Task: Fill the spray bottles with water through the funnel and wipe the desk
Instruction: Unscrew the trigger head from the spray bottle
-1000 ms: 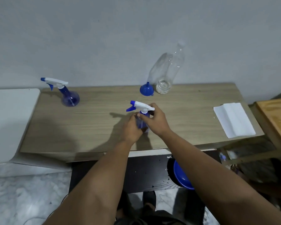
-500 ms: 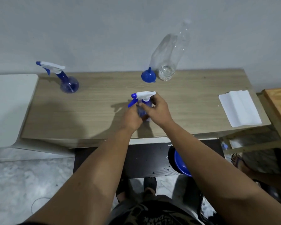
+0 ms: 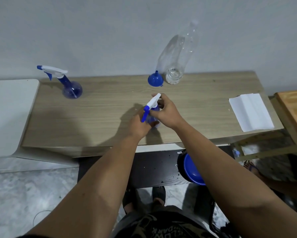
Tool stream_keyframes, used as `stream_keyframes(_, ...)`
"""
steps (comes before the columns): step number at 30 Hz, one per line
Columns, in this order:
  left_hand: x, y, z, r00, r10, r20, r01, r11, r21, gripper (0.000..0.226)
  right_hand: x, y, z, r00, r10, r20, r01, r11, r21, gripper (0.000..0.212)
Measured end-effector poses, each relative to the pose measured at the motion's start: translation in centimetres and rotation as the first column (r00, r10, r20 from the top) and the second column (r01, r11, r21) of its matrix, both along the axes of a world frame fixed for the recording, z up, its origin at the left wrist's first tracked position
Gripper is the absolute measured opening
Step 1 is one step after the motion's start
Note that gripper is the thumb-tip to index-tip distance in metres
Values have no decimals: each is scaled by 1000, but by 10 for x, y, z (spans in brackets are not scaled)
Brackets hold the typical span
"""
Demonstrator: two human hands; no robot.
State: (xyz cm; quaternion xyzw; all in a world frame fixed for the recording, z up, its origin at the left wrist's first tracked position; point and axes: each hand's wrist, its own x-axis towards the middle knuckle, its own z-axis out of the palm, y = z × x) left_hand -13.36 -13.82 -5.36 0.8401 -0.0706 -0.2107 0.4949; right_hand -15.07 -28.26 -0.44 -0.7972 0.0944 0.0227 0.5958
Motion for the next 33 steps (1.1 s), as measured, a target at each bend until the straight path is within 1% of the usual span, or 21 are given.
stream_keyframes(2,-2,0,7,1000,21,-8,-21,1000,-2,49,-1,-2,-1,1000,-4,14,4,1000,-16,34)
stream_keyframes(4,-4,1,12,1000,25,3,-25,999,38,50,-1,-3,-1,999,26,24,-25,999,-48,30)
stream_keyframes(7,-5,2,14,999,34,30,-35,999,37,50,-3,-3,1,1000,19,6,-19,998,-53,40)
stream_keyframes(10,-6,2,16,999,20,31,-22,999,46,47,-5,-4,-1,999,22,42,-19,997,-72,28)
stream_keyframes(12,-7,3,16,998,18,54,-21,998,58,49,-7,-2,1,999,43,30,-41,997,-70,38)
stream_keyframes(13,-8,4,17,998,19,55,-23,998,66,48,-9,-1,2,999,38,22,-36,997,-62,44)
stream_keyframes(14,-8,4,18,998,27,53,-31,997,77,45,-10,-1,2,1000,18,20,-17,998,-54,46)
stream_keyframes(17,-8,3,18,999,22,46,-25,996,80,33,-11,-1,1,998,-12,61,17,997,-78,25)
stream_keyframes(18,-9,3,20,998,19,53,-22,998,61,32,-12,-1,0,998,-4,69,10,996,-86,23)
stream_keyframes(24,-12,1,27,999,-11,48,9,1000,28,37,-13,-3,6,997,14,74,-6,995,-96,30)
stream_keyframes(25,-16,0,37,999,-9,41,9,1000,16,39,-12,-4,7,997,21,68,-14,995,-99,31)
stream_keyframes(27,-16,1,36,999,-17,36,16,1000,22,37,-12,-6,9,997,40,65,-33,994,-106,31)
stream_keyframes(30,-13,1,29,999,1,44,-2,999,38,46,-13,-11,18,994,47,98,-42,998,-55,26)
stream_keyframes(33,-14,1,26,1000,27,1,-27,998,52,51,-9,-12,33,990,-22,141,15,999,50,19)
